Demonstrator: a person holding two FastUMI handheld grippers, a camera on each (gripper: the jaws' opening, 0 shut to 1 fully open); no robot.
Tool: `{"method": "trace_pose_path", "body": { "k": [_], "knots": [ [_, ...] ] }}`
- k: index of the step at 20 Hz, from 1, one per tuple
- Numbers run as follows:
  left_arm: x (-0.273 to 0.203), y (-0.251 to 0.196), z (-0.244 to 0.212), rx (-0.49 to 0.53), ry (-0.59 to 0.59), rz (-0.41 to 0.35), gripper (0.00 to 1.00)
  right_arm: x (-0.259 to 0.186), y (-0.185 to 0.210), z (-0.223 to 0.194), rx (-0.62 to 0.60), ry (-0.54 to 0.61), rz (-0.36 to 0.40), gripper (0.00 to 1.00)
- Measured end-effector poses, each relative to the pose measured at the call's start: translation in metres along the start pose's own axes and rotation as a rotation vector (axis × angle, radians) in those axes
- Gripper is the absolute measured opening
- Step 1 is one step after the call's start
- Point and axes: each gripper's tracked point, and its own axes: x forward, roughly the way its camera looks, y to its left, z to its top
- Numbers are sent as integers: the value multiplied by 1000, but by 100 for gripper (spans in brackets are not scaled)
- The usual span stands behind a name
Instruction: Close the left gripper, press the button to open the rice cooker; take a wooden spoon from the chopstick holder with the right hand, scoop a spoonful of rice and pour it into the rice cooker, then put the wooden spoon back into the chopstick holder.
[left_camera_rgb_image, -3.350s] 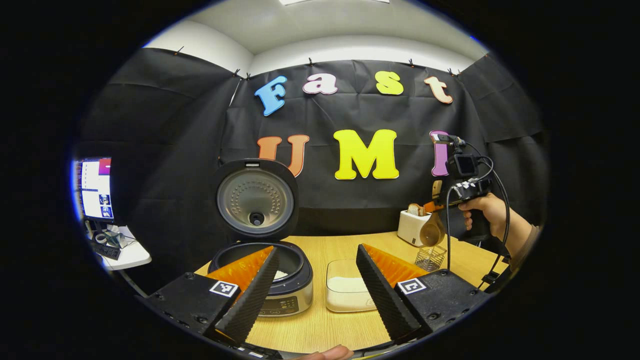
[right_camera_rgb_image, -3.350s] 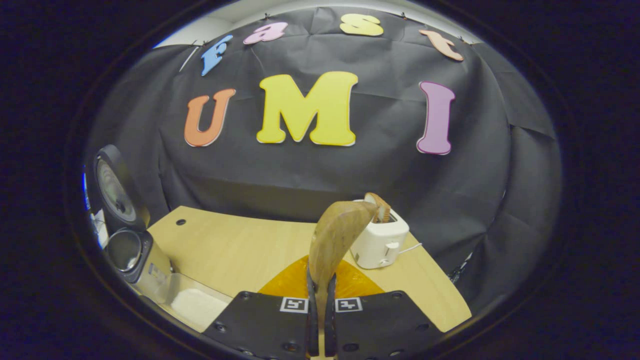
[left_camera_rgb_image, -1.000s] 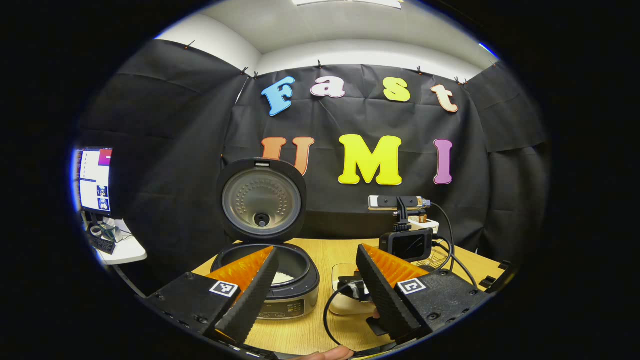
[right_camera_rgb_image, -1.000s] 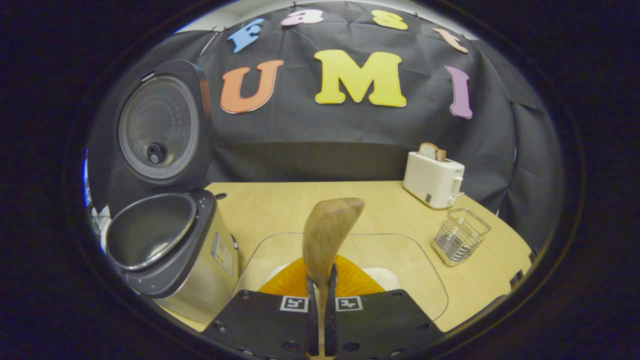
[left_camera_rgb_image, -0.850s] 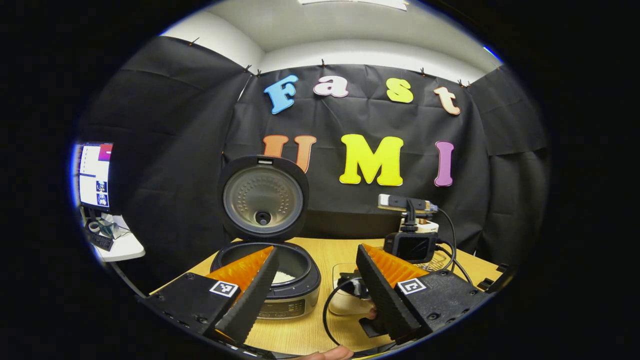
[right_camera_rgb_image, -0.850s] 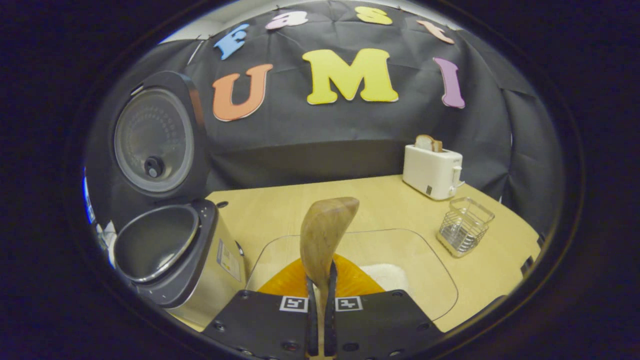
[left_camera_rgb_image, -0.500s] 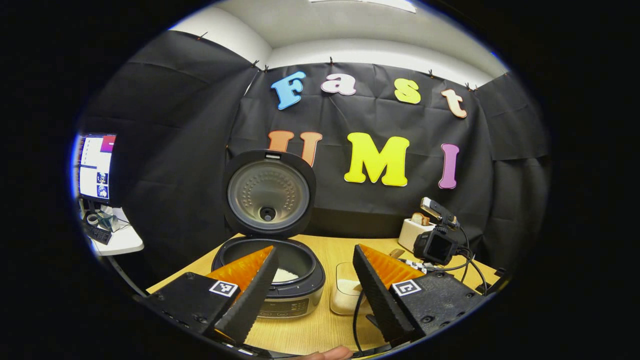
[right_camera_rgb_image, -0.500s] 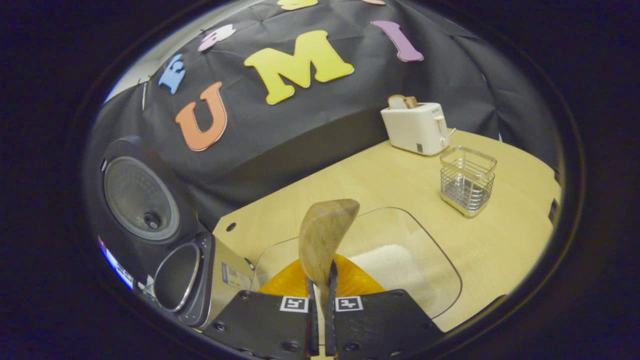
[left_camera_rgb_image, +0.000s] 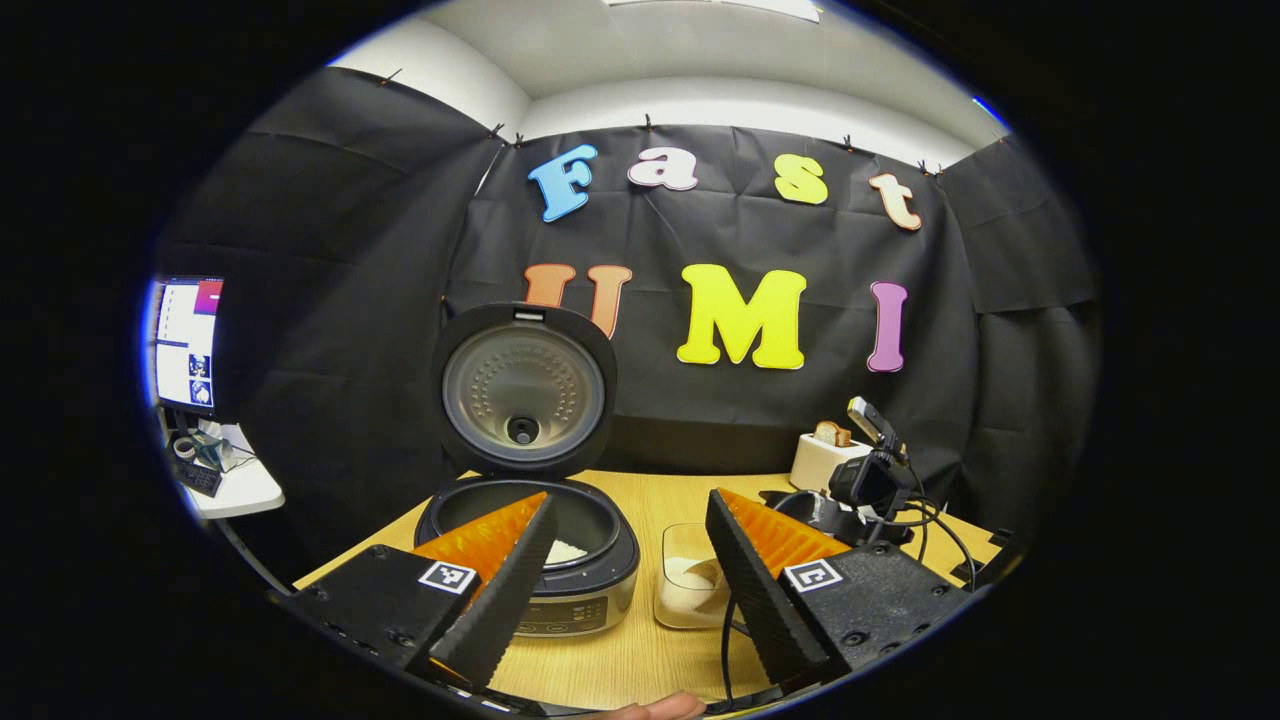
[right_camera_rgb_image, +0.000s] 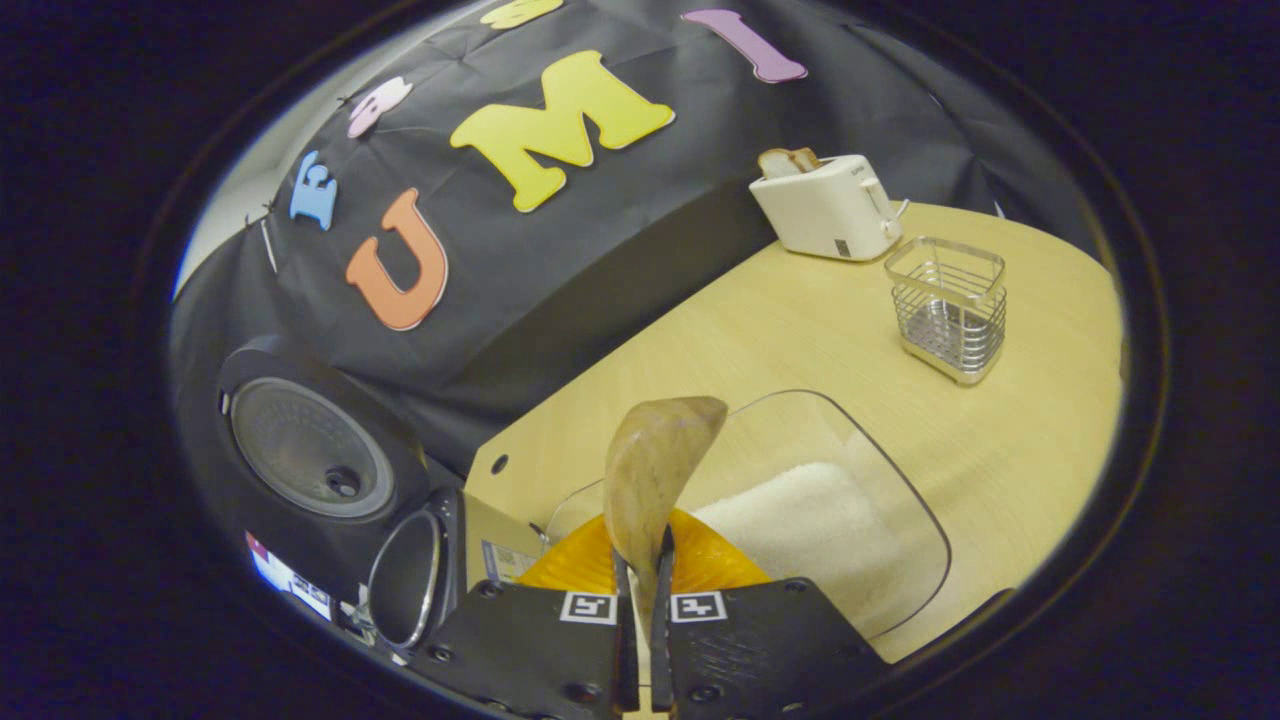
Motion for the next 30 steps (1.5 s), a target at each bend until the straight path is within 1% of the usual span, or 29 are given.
{"method": "trace_pose_path", "body": {
  "k": [2,3,4,6,10,13,19,22,24,28,30],
  "knots": [
    [1,1,-2,10,4,5,96,0,2,-2,-8,-12,10,5],
    [1,1,-2,10,5,5,96,0,4,-3,8,-3,36,5],
    [1,-1,-2,5,6,1,96,-3,7,-8,73,27,74,4],
    [1,-1,-1,2,3,-2,96,-4,0,-11,226,88,93,5],
    [2,3,-2,-6,6,7,96,2,-9,-10,382,169,141,5],
    [4,6,-5,-12,14,15,96,-1,-10,-7,438,196,173,5],
    [7,4,-9,-13,29,21,96,-8,-19,9,527,178,227,5],
    [8,2,-10,-4,32,23,96,-16,-22,26,595,153,296,5],
    [7,0,-10,-3,33,21,96,-21,-24,36,662,154,343,5],
    [8,0,-9,-2,28,25,96,-34,-19,48,796,205,441,5],
    [8,1,-10,-2,28,28,96,-40,-14,49,890,264,497,5]
  ]
}}
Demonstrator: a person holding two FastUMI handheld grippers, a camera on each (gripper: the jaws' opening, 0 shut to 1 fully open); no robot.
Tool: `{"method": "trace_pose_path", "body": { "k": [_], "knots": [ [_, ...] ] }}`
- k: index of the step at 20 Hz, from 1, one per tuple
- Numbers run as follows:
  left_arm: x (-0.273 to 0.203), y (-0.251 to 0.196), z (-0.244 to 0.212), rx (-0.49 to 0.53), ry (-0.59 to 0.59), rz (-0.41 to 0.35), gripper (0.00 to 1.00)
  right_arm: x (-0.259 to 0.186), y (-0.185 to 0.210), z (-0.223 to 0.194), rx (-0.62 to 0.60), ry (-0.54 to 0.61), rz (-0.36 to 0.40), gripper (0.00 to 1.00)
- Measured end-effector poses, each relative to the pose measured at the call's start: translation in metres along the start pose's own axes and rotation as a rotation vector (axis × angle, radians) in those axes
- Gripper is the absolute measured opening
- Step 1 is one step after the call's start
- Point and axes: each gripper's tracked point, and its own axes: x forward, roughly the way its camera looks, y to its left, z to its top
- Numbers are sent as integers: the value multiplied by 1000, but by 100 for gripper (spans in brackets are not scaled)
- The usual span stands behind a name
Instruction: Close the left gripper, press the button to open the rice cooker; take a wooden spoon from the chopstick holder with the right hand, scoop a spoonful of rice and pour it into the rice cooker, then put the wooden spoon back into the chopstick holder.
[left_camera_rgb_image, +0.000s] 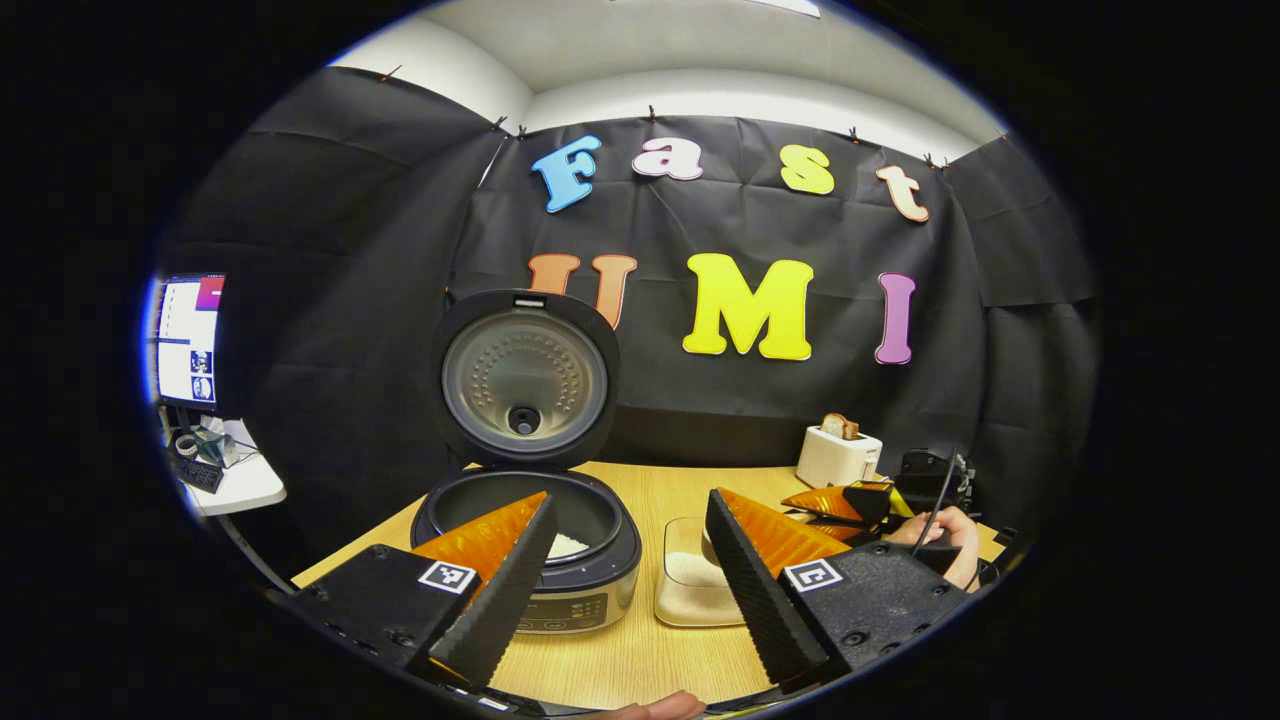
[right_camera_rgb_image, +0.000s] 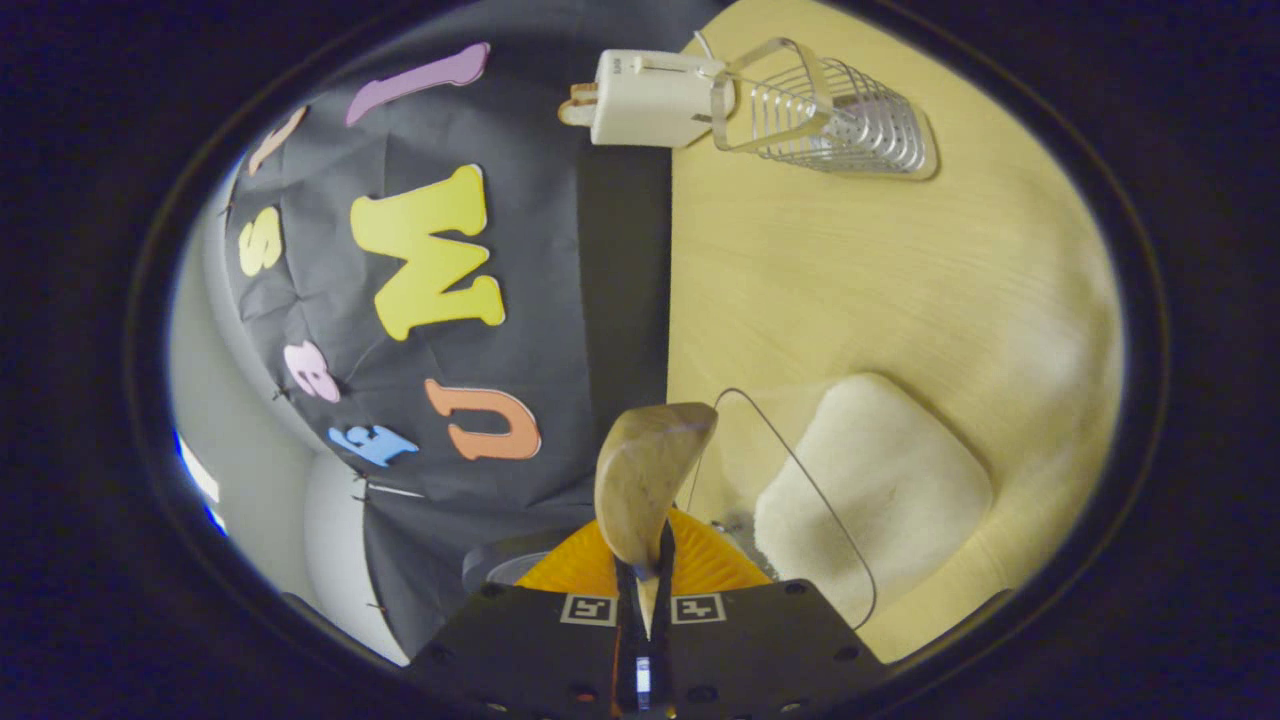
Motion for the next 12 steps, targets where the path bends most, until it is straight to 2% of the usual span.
{"method": "trace_pose_path", "body": {
  "k": [2,3,7,12],
  "knots": [
    [0,1,0,0,0,5,96,1,3,-9,90,69,25,5],
    [0,3,0,0,0,9,96,1,3,-10,99,82,24,5],
    [-2,10,1,-1,1,20,96,5,-1,-18,70,84,-5,5],
    [-7,23,4,-17,-11,32,96,9,25,-51,19,113,3,5]
  ]
}}
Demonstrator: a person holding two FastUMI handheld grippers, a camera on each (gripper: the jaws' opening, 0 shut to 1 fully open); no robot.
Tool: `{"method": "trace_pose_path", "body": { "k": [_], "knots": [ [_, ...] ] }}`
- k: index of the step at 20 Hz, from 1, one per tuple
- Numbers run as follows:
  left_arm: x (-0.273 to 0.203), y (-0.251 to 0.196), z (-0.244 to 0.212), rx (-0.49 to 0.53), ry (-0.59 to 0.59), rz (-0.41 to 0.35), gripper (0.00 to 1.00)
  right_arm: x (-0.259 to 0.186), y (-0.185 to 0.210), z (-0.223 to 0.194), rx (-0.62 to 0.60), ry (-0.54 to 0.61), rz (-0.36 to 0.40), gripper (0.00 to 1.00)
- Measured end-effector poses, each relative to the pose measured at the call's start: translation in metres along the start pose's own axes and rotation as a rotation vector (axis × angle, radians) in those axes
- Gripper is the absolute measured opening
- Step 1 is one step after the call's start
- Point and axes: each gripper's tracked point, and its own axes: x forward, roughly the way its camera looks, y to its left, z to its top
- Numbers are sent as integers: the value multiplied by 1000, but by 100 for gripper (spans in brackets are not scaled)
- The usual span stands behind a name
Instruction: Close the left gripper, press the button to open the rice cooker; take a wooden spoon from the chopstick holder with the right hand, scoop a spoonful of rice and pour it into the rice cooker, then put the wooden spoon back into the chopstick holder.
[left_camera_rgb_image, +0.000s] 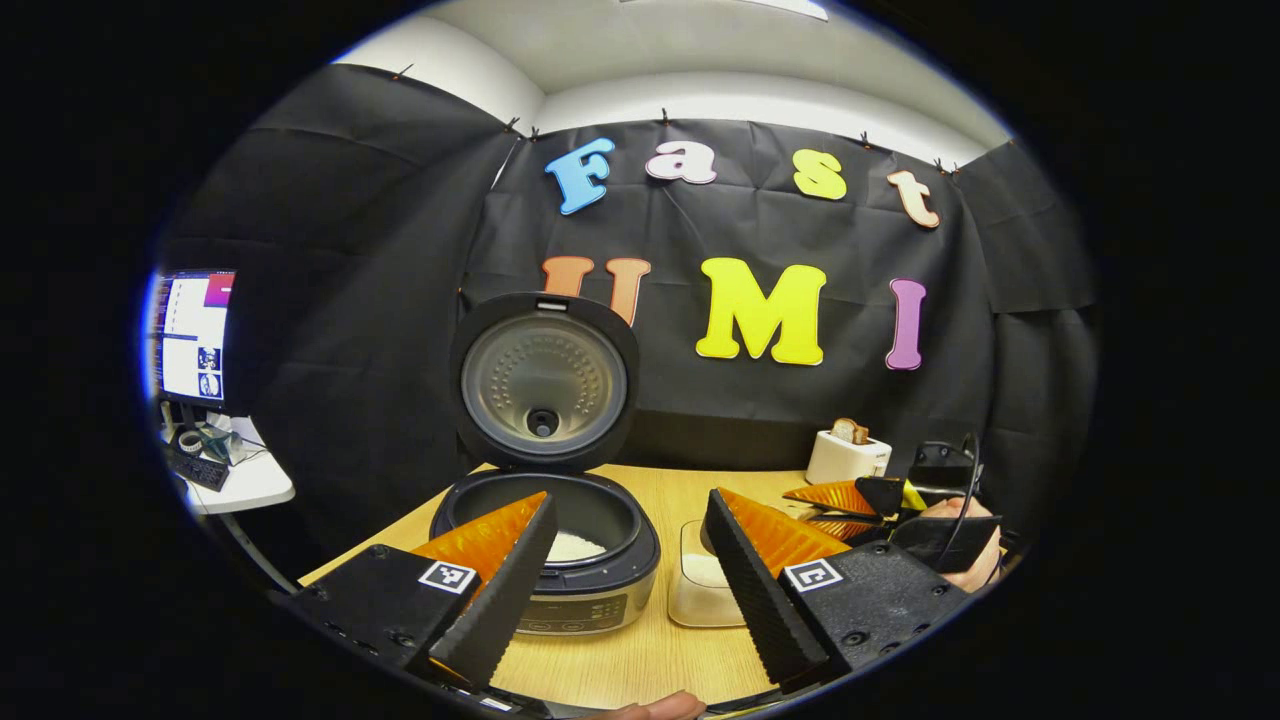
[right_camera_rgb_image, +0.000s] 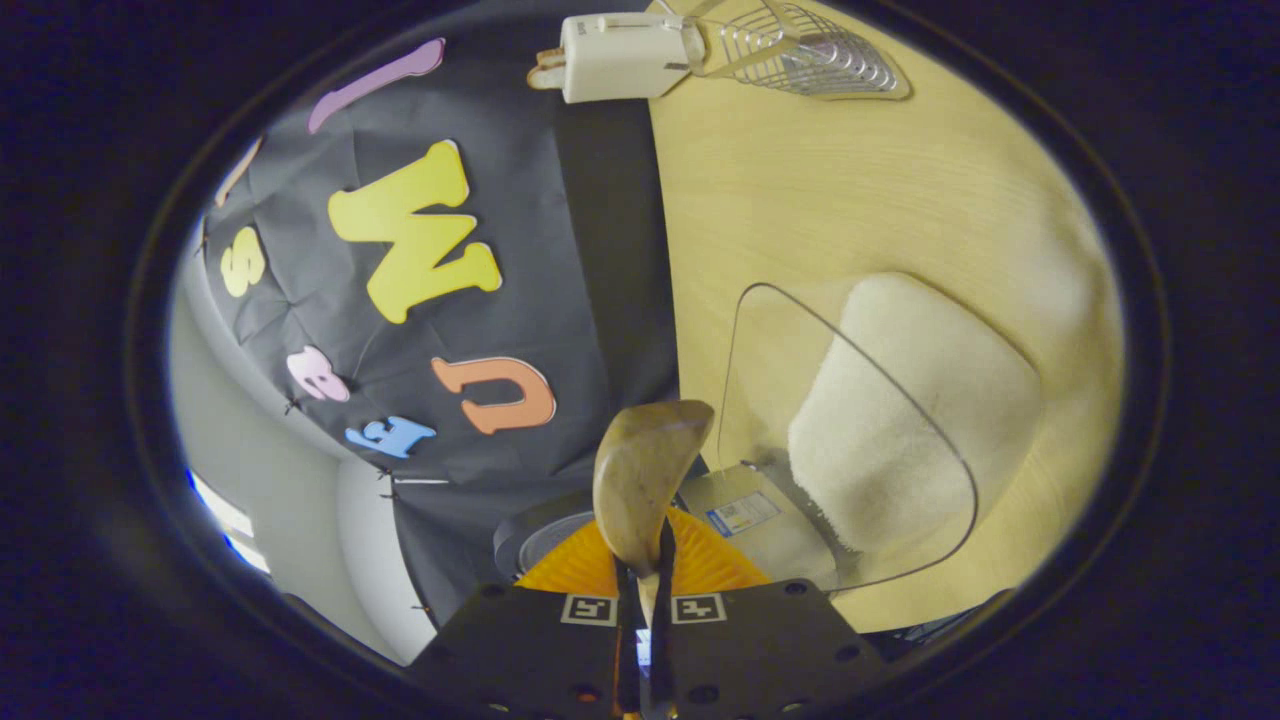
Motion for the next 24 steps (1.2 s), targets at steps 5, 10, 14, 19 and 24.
{"method": "trace_pose_path", "body": {
  "k": [5,10,14,19,24],
  "knots": [
    [-7,22,4,-28,-6,20,96,19,36,-43,-92,28,15,5],
    [-10,28,4,-42,-4,-2,97,57,53,-68,-187,40,-48,5],
    [-9,39,-2,-25,17,16,97,85,62,-64,-328,-41,-126,5],
    [-16,61,-1,-10,17,82,98,108,70,-74,-535,-118,-220,5],
    [-20,76,2,-23,1,113,97,130,78,-94,-768,-141,-331,5]
  ]
}}
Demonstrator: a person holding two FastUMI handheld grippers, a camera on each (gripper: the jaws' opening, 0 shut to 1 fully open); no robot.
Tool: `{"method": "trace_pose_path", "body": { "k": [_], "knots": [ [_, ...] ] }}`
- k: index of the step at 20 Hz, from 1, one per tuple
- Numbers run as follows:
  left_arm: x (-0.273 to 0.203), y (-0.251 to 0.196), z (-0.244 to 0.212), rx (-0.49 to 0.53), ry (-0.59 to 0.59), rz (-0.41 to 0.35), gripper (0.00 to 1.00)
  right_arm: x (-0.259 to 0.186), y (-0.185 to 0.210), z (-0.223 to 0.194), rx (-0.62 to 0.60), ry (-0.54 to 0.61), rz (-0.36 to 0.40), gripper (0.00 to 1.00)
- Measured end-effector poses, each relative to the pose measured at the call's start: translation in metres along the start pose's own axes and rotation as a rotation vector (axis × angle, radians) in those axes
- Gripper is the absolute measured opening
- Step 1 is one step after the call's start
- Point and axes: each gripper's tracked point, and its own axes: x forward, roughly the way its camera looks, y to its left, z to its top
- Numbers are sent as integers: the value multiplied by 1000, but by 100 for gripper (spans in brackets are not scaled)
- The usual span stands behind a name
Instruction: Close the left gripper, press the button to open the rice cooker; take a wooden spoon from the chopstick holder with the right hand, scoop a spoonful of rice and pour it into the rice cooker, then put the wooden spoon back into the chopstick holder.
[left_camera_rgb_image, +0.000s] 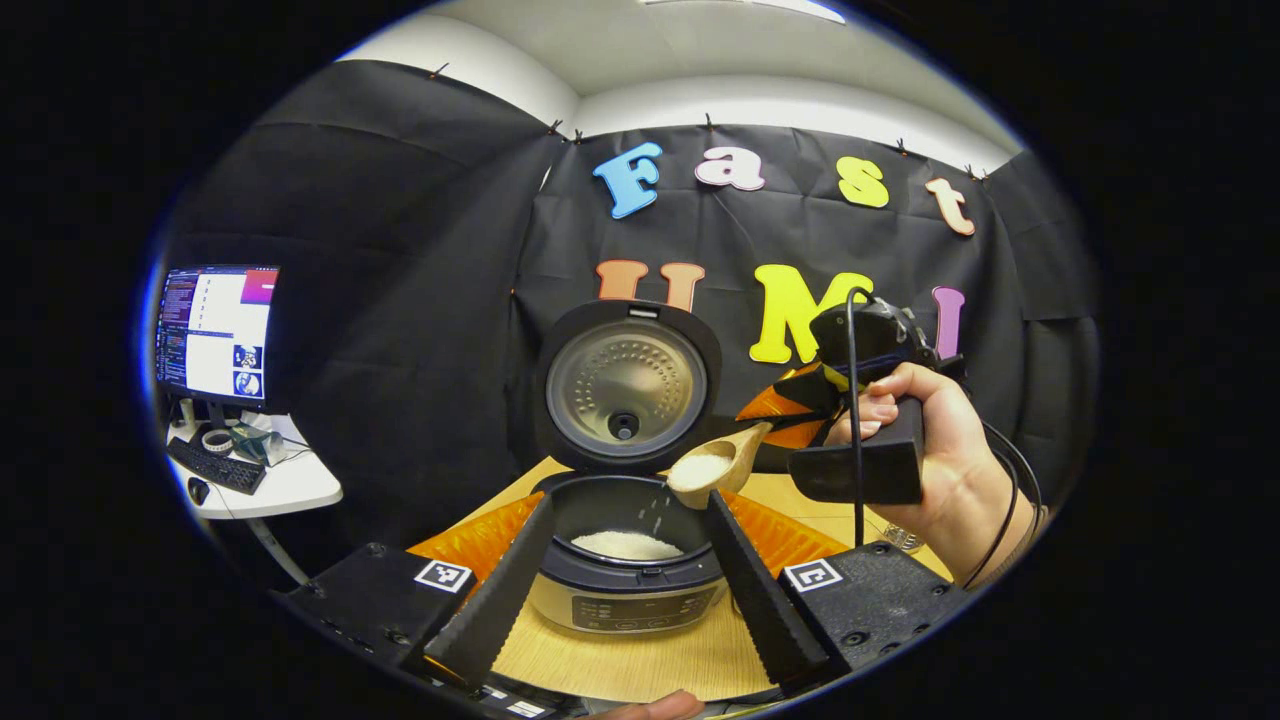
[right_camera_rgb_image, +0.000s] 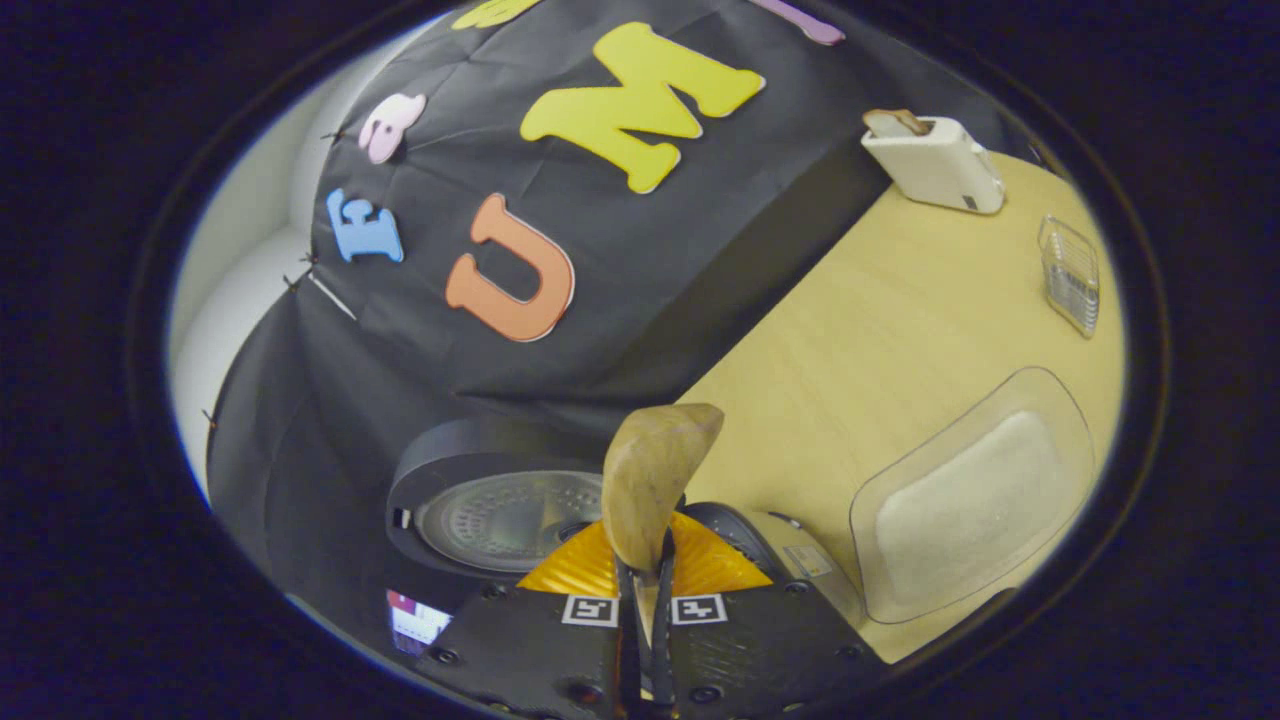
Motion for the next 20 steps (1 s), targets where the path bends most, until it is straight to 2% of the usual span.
{"method": "trace_pose_path", "body": {
  "k": [2,3,7,11,17,20],
  "knots": [
    [1,7,-1,-15,5,15,97,6,9,-4,-78,-6,-26,7],
    [1,10,-3,-19,7,20,97,9,13,-7,-116,-8,-40,2],
    [3,22,-4,-26,13,51,98,16,25,-9,-288,-40,-109,5],
    [5,25,-6,-34,21,55,98,14,40,-9,-463,-90,-135,2],
    [4,35,-7,-34,25,87,97,4,65,-17,-683,-149,-136,5],
    [4,42,-8,-40,29,103,97,2,79,-29,-836,-164,-122,5]
  ]
}}
